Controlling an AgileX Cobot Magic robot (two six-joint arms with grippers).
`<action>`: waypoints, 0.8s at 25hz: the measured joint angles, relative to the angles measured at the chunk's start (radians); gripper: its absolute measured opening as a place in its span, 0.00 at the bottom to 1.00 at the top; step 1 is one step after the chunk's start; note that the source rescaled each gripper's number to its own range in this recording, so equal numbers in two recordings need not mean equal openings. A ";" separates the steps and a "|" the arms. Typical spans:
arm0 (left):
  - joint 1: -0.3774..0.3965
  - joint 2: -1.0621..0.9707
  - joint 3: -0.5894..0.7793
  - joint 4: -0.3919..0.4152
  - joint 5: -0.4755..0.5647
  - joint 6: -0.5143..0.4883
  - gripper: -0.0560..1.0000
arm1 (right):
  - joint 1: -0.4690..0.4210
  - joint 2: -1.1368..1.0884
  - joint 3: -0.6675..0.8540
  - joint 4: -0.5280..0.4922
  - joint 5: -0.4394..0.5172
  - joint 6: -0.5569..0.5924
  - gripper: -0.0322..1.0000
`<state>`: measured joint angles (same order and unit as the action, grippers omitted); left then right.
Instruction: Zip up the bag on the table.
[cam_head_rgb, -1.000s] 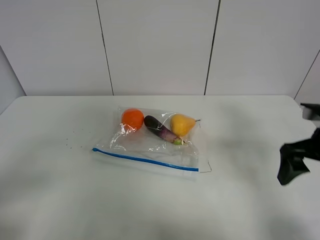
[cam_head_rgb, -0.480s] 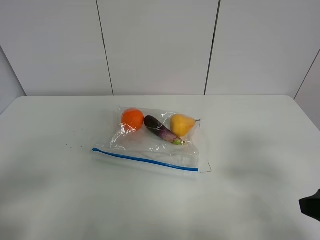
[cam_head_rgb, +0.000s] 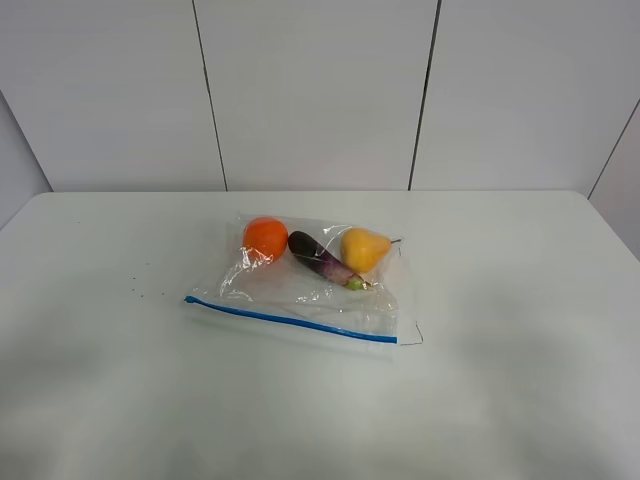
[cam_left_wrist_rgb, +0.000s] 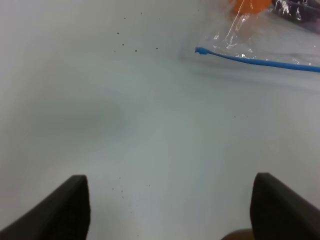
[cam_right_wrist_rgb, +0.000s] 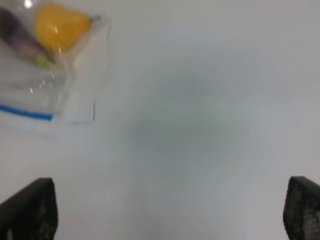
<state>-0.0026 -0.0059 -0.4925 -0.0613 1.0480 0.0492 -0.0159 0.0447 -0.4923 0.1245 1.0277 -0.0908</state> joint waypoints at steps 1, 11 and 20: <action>0.000 0.000 0.000 0.000 0.000 0.000 1.00 | 0.000 -0.028 0.000 0.000 0.001 0.000 1.00; 0.000 0.000 0.000 0.000 0.000 0.000 1.00 | 0.001 -0.048 0.001 -0.008 0.001 0.000 1.00; 0.000 0.000 0.000 0.000 0.000 0.000 1.00 | 0.001 -0.048 0.002 -0.011 0.001 0.001 1.00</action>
<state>-0.0026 -0.0059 -0.4925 -0.0613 1.0480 0.0492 -0.0151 -0.0030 -0.4907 0.1136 1.0288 -0.0899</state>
